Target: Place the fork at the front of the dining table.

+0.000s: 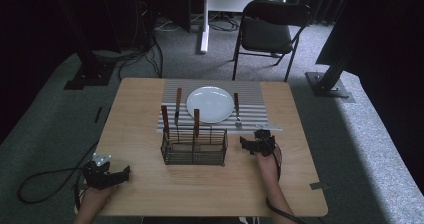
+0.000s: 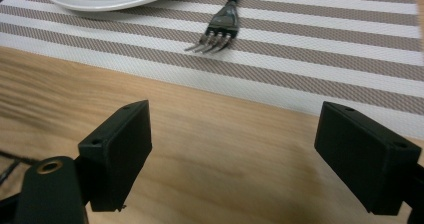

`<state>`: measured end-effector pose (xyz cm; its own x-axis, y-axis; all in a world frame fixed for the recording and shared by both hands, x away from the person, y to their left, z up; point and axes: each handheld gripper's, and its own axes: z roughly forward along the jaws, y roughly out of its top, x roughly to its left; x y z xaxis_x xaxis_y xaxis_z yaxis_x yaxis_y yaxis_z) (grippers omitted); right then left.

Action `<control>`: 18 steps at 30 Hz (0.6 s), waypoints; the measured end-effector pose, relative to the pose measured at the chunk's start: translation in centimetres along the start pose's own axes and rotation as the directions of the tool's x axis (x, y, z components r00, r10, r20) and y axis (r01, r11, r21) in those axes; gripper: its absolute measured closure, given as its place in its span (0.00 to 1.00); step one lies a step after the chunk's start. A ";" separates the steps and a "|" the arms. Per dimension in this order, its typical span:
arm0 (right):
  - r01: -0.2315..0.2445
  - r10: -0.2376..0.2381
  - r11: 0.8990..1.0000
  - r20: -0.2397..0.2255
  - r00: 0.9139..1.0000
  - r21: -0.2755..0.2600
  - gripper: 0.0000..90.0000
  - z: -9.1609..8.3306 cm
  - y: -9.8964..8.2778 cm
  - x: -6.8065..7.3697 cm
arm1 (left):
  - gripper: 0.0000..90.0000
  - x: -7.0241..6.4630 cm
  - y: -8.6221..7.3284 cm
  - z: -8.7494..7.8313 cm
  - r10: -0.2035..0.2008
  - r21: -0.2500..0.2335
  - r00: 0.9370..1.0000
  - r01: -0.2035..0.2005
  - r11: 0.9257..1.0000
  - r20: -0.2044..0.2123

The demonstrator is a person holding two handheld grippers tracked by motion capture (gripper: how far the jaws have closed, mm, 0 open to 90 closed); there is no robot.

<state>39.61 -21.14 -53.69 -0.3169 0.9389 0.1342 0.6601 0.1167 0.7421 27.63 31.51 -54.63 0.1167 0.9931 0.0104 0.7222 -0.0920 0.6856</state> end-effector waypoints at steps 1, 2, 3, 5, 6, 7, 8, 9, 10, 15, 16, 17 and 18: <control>0.004 -0.004 1.000 0.009 1.000 -0.002 0.16 -0.3 -0.2 -0.1 | 0.01 0.0 0.0 0.0 0.000 0.000 1.000 0.000 1.000 0.000; 0.005 -0.005 1.000 0.016 1.000 -0.001 0.16 -0.5 -0.4 -0.2 | 0.01 0.0 0.0 0.0 0.000 0.000 1.000 0.000 1.000 0.000; 0.007 -0.007 1.000 0.017 1.000 -0.004 0.16 -0.6 -0.5 -0.2 | 0.01 0.0 0.0 0.0 0.000 0.000 1.000 0.000 1.000 0.000; 0.006 -0.006 1.000 0.021 1.000 -0.006 0.16 -1.1 -0.9 -0.4 | 0.01 0.0 0.0 0.0 0.000 0.000 1.000 0.000 1.000 0.000; 0.003 -0.003 1.000 0.021 1.000 -0.008 0.16 -1.3 -1.1 -0.5 | 0.01 0.0 0.0 0.0 0.000 0.000 1.000 0.000 1.000 0.000; 0.003 -0.003 1.000 0.023 1.000 -0.010 0.16 -1.4 -1.2 -0.6 | 0.01 0.0 0.0 0.0 0.000 0.000 1.000 0.000 1.000 0.000; 0.004 -0.004 1.000 0.027 1.000 -0.009 0.16 -1.6 -1.3 -0.6 | 0.01 0.0 0.0 0.0 0.000 0.000 1.000 0.000 1.000 0.000; 0.003 -0.003 1.000 0.031 1.000 -0.008 0.16 -1.8 -1.5 -0.7 | 0.01 0.0 0.0 0.0 0.000 0.000 1.000 0.000 1.000 0.000; 0.003 -0.002 1.000 0.036 0.999 -0.010 0.16 -2.0 -1.7 -0.9 | 0.01 0.0 0.0 0.0 0.000 0.000 1.000 0.000 1.000 0.000; -0.010 0.011 1.000 0.054 0.998 -0.010 0.16 -3.0 -2.5 -1.8 | 0.01 0.0 0.0 0.0 0.000 0.000 1.000 0.000 1.000 0.000; -0.011 0.012 1.000 0.062 0.998 -0.012 0.16 -3.2 -2.7 -2.0 | 0.01 0.0 0.0 0.0 0.000 0.000 1.000 0.000 1.000 0.000; -0.011 0.012 1.000 0.062 0.998 -0.012 0.16 -3.2 -2.7 -2.0 | 0.01 0.0 0.0 0.0 0.000 0.000 1.000 0.000 1.000 0.000; -0.020 0.021 1.000 0.067 0.998 -0.010 0.16 -3.7 -3.1 -2.4 | 0.01 0.0 0.0 0.0 0.000 0.000 1.000 0.000 1.000 0.000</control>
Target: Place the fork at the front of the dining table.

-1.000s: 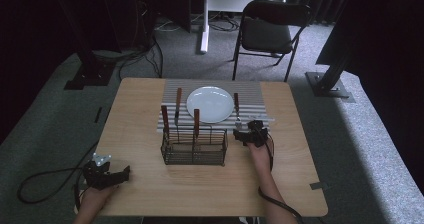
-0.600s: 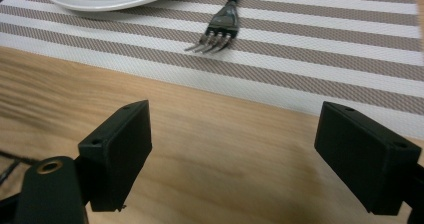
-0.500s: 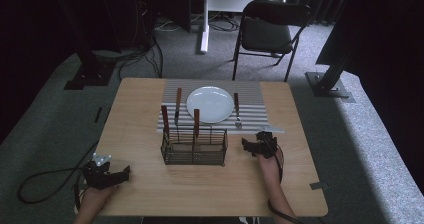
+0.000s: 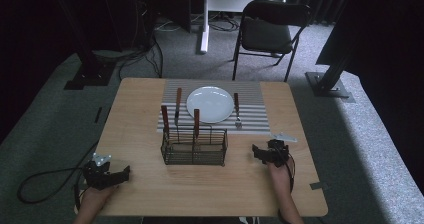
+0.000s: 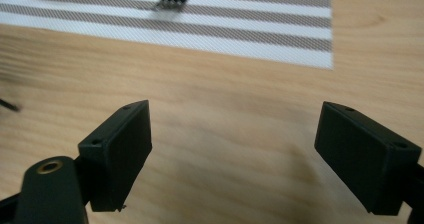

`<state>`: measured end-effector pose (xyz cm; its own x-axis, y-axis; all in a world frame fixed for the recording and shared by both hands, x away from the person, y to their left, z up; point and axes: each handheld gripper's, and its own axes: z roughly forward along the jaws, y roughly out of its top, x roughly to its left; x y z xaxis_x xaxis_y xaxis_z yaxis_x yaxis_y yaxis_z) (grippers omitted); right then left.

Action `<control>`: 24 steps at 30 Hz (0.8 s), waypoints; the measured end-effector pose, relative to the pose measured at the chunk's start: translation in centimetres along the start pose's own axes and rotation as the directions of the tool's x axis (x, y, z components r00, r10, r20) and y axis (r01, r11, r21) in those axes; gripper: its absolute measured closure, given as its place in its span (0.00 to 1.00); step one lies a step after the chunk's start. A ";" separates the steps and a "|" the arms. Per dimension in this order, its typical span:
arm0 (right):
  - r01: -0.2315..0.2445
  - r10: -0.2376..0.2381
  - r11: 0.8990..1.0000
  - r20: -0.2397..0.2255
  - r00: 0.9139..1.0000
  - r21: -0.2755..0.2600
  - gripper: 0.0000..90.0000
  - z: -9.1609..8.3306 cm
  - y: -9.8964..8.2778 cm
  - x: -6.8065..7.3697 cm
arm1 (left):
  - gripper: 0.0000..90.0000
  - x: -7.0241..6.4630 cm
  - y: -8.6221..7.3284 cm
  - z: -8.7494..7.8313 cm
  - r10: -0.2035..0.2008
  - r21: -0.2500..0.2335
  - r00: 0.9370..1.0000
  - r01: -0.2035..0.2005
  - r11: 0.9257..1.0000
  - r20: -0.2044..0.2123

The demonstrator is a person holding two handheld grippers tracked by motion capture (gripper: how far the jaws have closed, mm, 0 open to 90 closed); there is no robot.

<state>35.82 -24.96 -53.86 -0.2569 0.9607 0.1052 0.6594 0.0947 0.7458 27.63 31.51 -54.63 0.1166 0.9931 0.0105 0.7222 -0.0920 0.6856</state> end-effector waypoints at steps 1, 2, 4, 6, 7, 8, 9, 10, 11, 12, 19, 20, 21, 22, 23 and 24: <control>0.000 0.000 1.000 0.005 1.000 0.000 0.16 -0.2 -0.1 -0.2 | 0.01 0.0 0.0 0.0 0.000 0.000 1.000 0.000 1.000 0.000; -0.002 0.002 1.000 0.011 1.000 -0.003 0.16 -0.5 -0.3 -0.4 | 0.01 0.0 0.0 0.0 0.000 0.000 1.000 0.000 1.000 0.000; -0.012 0.013 1.000 0.018 1.000 -0.002 0.16 -1.0 -0.7 -0.9 | 0.01 0.0 0.0 0.0 0.000 0.000 1.000 0.000 1.000 0.000; -0.021 0.021 1.000 0.035 0.999 -0.008 0.16 -1.5 -1.2 -1.3 | 0.01 0.0 0.0 0.0 0.000 0.000 1.000 0.000 1.000 0.000; -0.025 0.025 1.000 0.037 0.999 -0.003 0.16 -1.7 -1.3 -1.4 | 0.01 0.0 0.0 0.0 0.000 0.000 1.000 0.000 1.000 0.000; -0.025 0.025 1.000 0.047 0.999 -0.001 0.16 -1.9 -1.5 -1.5 | 0.01 0.0 0.0 0.0 0.000 0.000 1.000 0.000 1.000 0.000; -0.025 0.024 1.000 0.054 0.998 0.001 0.16 -2.1 -1.8 -1.7 | 0.01 0.0 0.0 0.0 0.000 0.000 1.000 0.000 1.000 0.000; -0.025 0.025 1.000 0.056 0.998 0.002 0.16 -2.3 -2.0 -1.8 | 0.01 0.0 0.0 0.0 0.000 0.000 1.000 0.000 1.000 0.000; -0.026 0.026 1.000 0.061 0.998 0.005 0.16 -2.4 -2.3 -1.9 | 0.01 0.0 0.0 0.0 0.000 0.000 1.000 0.000 1.000 0.000; -0.030 0.029 1.000 0.076 0.997 0.007 0.16 -2.5 -2.6 -2.0 | 0.01 0.0 0.0 0.0 0.000 0.000 1.000 0.000 1.000 0.000; -0.032 0.031 0.999 0.106 0.994 0.006 0.16 -3.5 -3.6 -2.3 | 0.01 0.0 0.0 0.0 -0.001 0.000 1.000 0.001 1.000 0.000; -0.027 0.026 1.000 0.115 0.993 0.006 0.16 -3.6 -3.7 -2.3 | 0.01 0.0 0.0 0.0 -0.001 0.000 1.000 0.001 1.000 0.000; -0.024 0.023 1.000 0.121 0.992 0.005 0.16 -3.7 -3.9 -2.3 | 0.01 0.0 0.0 0.0 -0.001 0.000 1.000 0.001 1.000 0.000; -0.021 0.020 1.000 0.130 0.991 0.006 0.16 -3.8 -4.1 -2.3 | 0.01 0.0 0.0 0.0 -0.001 0.000 1.000 0.001 1.000 0.000; -0.017 0.016 1.000 0.137 0.990 0.006 0.16 -3.9 -4.2 -2.3 | 0.01 0.0 0.0 0.0 -0.001 0.000 1.000 0.001 1.000 0.000; -0.022 0.021 1.000 0.136 0.990 0.006 0.16 -4.0 -4.3 -2.4 | 0.01 0.0 0.0 0.0 -0.001 0.000 1.000 0.001 1.000 0.000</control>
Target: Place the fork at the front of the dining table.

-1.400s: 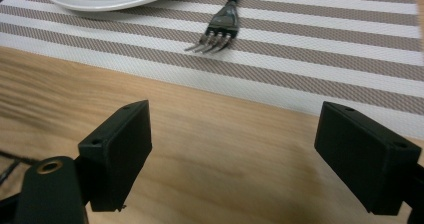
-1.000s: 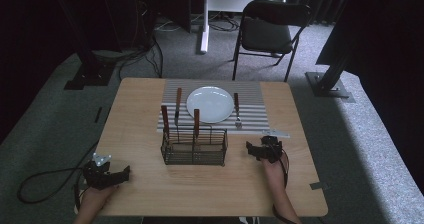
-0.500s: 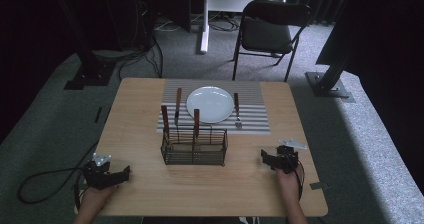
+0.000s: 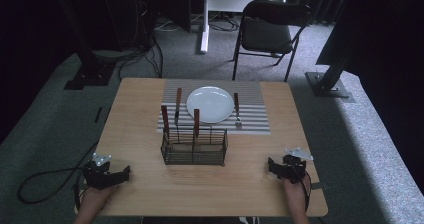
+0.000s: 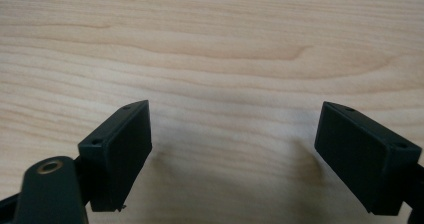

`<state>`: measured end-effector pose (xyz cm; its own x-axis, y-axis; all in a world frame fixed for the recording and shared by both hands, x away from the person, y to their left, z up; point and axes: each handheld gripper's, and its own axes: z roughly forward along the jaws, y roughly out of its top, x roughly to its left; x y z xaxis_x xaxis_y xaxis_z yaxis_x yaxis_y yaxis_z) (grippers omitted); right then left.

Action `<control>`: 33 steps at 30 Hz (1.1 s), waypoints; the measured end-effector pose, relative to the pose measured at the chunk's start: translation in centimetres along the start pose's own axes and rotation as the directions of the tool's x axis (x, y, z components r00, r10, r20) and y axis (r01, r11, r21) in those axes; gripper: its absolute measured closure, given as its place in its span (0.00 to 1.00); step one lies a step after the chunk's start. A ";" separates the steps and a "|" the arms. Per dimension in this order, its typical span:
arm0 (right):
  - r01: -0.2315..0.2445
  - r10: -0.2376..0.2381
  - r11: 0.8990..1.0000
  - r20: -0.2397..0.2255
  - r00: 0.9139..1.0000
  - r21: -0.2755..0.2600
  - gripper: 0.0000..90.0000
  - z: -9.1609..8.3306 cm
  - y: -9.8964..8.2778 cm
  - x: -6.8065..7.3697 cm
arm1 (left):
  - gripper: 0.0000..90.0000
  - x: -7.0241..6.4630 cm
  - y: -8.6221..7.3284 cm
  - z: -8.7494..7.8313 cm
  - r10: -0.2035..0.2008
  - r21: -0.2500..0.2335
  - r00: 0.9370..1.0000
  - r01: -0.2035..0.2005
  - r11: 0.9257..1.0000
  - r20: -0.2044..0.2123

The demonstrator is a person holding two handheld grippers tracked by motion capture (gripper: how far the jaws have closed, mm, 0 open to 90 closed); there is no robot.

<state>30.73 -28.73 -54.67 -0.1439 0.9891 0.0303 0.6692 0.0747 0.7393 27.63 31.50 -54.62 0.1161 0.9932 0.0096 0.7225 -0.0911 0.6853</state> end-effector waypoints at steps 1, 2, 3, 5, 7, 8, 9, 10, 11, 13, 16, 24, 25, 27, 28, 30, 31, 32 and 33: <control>-0.002 0.002 1.000 0.002 1.000 -0.001 0.16 -0.1 -0.1 -0.1 | 0.01 0.0 0.0 0.0 0.000 0.000 1.000 0.000 1.000 0.000; -0.006 0.006 1.000 0.002 1.000 -0.004 0.16 -0.3 -0.3 -0.2 | 0.01 0.0 0.0 0.0 0.000 0.000 1.000 0.000 1.000 0.000; -0.006 0.005 1.000 -0.005 1.000 -0.006 0.16 -0.4 -0.5 -0.3 | 0.01 0.0 0.0 0.0 0.000 0.000 1.000 0.000 1.000 0.000; -0.001 0.001 1.000 -0.002 1.000 -0.004 0.16 -0.6 -0.8 -0.5 | 0.01 0.0 0.0 0.0 0.000 -0.001 1.000 0.000 1.000 0.000; 0.005 -0.005 1.000 0.008 1.000 -0.001 0.16 -1.0 -1.1 -0.6 | 0.01 0.0 0.0 0.0 0.000 0.000 1.000 0.000 1.000 0.000; 0.008 -0.008 1.000 0.018 1.000 0.005 0.16 -1.1 -1.3 -0.8 | 0.01 0.0 0.0 0.0 0.000 0.000 1.000 0.000 1.000 0.000; 0.005 -0.005 1.000 0.037 0.999 0.015 0.16 -1.2 -1.4 -0.9 | 0.01 0.0 0.0 0.0 0.000 0.000 1.000 0.000 1.000 0.000; -0.003 0.002 1.000 0.036 0.999 0.020 0.16 -1.3 -1.6 -1.1 | 0.01 0.0 0.0 0.0 0.000 0.000 1.000 0.000 1.000 0.000; -0.011 0.010 1.000 0.031 0.999 0.021 0.16 -1.5 -1.7 -1.3 | 0.01 0.0 0.0 0.0 0.000 0.000 1.000 0.000 1.000 0.000; -0.022 0.021 1.000 0.040 0.999 0.020 0.16 -1.8 -2.0 -1.6 | 0.01 0.0 0.0 0.0 -0.001 0.000 1.000 0.001 1.000 0.000; -0.048 0.048 0.999 0.044 0.998 0.013 0.16 -2.3 -2.4 -2.3 | 0.01 0.0 0.0 0.0 0.000 -0.001 1.000 0.000 1.000 0.000; -0.072 0.070 0.997 0.100 0.993 0.018 0.16 -2.8 -2.9 -2.7 | 0.01 0.0 0.0 0.0 0.000 -0.001 1.000 0.000 1.000 0.000; -0.072 0.070 0.997 0.100 0.993 0.019 0.16 -2.8 -2.9 -2.7 | 0.01 0.0 0.0 0.0 -0.001 -0.001 1.000 0.001 1.000 0.000; -0.072 0.070 0.997 0.100 0.993 0.019 0.16 -2.8 -2.9 -2.7 | 0.01 0.0 0.0 0.0 -0.001 -0.001 1.000 0.001 1.000 0.000; -0.072 0.070 0.997 0.100 0.993 0.019 0.15 -2.8 -2.9 -2.7 | 0.01 0.0 0.0 0.0 -0.001 -0.001 1.000 0.001 1.000 0.000; -0.073 0.071 0.997 0.101 0.992 0.019 0.15 -2.8 -2.9 -2.7 | 0.01 0.0 0.0 0.0 -0.001 -0.001 1.000 0.001 1.000 0.000; -0.073 0.071 0.997 0.101 0.992 0.019 0.15 -2.8 -2.9 -2.7 | 0.01 0.0 0.0 0.0 0.000 0.000 1.000 0.000 1.000 0.000; -0.073 0.071 0.997 0.100 0.992 0.019 0.15 -2.8 -2.9 -2.7 | 0.01 0.0 0.0 0.0 0.000 0.000 1.000 0.000 1.000 0.000; -0.073 0.071 0.997 0.100 0.992 0.019 0.15 -2.8 -2.9 -2.7 | 0.01 0.0 0.0 0.0 -0.001 0.000 1.000 0.001 1.000 0.000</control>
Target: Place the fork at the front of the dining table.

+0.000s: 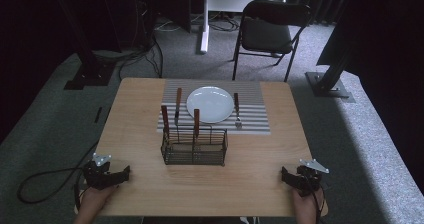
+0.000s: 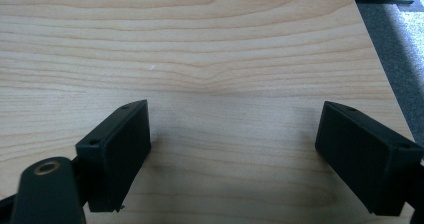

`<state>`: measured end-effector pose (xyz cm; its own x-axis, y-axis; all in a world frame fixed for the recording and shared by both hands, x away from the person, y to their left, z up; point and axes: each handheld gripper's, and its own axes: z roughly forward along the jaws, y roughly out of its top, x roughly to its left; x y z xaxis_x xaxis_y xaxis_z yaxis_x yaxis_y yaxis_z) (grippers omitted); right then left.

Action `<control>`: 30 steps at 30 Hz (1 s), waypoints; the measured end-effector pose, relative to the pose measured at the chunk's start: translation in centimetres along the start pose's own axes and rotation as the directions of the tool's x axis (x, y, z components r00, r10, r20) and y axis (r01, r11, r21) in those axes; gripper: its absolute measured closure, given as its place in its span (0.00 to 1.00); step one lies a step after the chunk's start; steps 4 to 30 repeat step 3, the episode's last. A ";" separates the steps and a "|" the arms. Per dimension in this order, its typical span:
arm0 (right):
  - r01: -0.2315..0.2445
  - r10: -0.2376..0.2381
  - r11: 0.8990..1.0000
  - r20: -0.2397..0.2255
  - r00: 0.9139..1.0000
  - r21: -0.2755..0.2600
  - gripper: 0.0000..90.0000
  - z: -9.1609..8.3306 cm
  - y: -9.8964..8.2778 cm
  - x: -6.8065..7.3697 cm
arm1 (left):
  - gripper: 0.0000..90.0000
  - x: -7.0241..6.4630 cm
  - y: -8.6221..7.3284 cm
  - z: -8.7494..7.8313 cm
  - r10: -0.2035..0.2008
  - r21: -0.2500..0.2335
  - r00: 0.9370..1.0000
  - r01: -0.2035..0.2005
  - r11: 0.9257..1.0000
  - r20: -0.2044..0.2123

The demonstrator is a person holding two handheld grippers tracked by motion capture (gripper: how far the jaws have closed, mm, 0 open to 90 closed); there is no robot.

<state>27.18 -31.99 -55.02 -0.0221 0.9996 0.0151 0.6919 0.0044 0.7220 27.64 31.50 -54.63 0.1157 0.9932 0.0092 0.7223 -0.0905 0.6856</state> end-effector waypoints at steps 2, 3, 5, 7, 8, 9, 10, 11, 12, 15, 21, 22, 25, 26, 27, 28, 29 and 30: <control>0.000 0.000 1.000 0.000 1.000 0.000 0.15 0.0 0.0 0.0 | 0.01 0.0 0.0 0.0 0.000 0.000 1.000 0.000 1.000 0.000; 0.000 0.000 1.000 -0.001 1.000 0.001 0.15 0.0 0.0 0.0 | 0.01 0.0 0.0 0.0 -0.001 0.000 1.000 0.001 1.000 0.000; 0.000 0.000 1.000 -0.001 1.000 0.001 0.15 0.0 0.0 0.0 | 0.01 0.0 0.0 0.0 -0.001 0.000 1.000 0.001 1.000 0.000; 0.000 0.000 1.000 -0.001 1.000 0.001 0.15 0.0 0.0 0.0 | 0.01 0.0 0.0 0.0 -0.001 0.000 1.000 0.001 1.000 0.000; 0.000 0.000 1.000 -0.001 1.000 0.001 0.15 0.0 0.0 0.0 | 0.01 0.0 0.0 0.0 -0.001 0.000 1.000 0.001 1.000 0.000; 0.000 0.000 1.000 -0.001 1.000 0.001 0.15 0.0 0.0 0.0 | 0.01 0.0 0.0 0.0 -0.001 0.000 1.000 0.001 1.000 0.000; 0.000 0.000 1.000 -0.001 1.000 0.001 0.15 0.0 0.0 0.0 | 0.01 0.0 0.0 0.0 -0.001 0.000 1.000 0.001 1.000 0.000; 0.000 0.000 1.000 -0.001 1.000 0.001 0.15 0.0 0.0 0.0 | 0.01 0.0 0.0 0.0 -0.001 0.000 1.000 0.001 1.000 0.000; 0.000 0.000 1.000 -0.001 1.000 0.001 0.15 0.0 0.0 0.0 | 0.01 0.0 0.0 0.0 -0.001 0.000 1.000 0.001 1.000 0.000; 0.000 0.000 1.000 -0.001 1.000 0.001 0.15 0.0 0.0 0.0 | 0.01 0.0 0.0 0.0 -0.001 0.000 1.000 0.001 1.000 0.000; 0.000 0.000 1.000 -0.001 1.000 0.001 0.15 0.0 0.0 0.0 | 0.01 0.0 0.0 0.0 -0.001 0.000 1.000 0.001 1.000 0.000; 0.000 0.000 1.000 -0.001 1.000 0.001 0.15 0.0 0.0 0.0 | 0.01 0.0 0.0 0.0 -0.001 0.000 1.000 0.001 1.000 0.000; 0.000 0.000 1.000 -0.001 1.000 0.001 0.15 0.0 0.0 0.0 | 0.01 0.0 0.0 0.0 -0.001 0.000 1.000 0.001 1.000 0.000; 0.000 0.000 1.000 -0.001 1.000 0.001 0.15 0.0 0.0 0.0 | 0.01 0.0 0.0 0.0 -0.001 0.000 1.000 0.001 1.000 0.000; 0.000 0.000 1.000 -0.001 1.000 0.001 0.15 0.0 0.0 0.0 | 0.01 0.0 0.0 0.0 -0.001 0.000 1.000 0.001 1.000 0.000; 0.000 0.000 1.000 -0.001 1.000 0.001 0.15 0.0 0.0 0.0 | 0.01 0.0 0.0 0.0 -0.001 0.000 1.000 0.001 1.000 0.000; 0.000 0.000 1.000 -0.001 1.000 0.001 0.15 0.0 0.0 0.0 | 0.01 0.0 0.0 0.0 -0.001 0.000 1.000 0.001 1.000 0.000; 0.000 0.000 1.000 -0.001 1.000 0.001 0.15 0.0 0.0 0.0 | 0.01 0.0 0.0 0.0 -0.001 0.000 1.000 0.001 1.000 0.000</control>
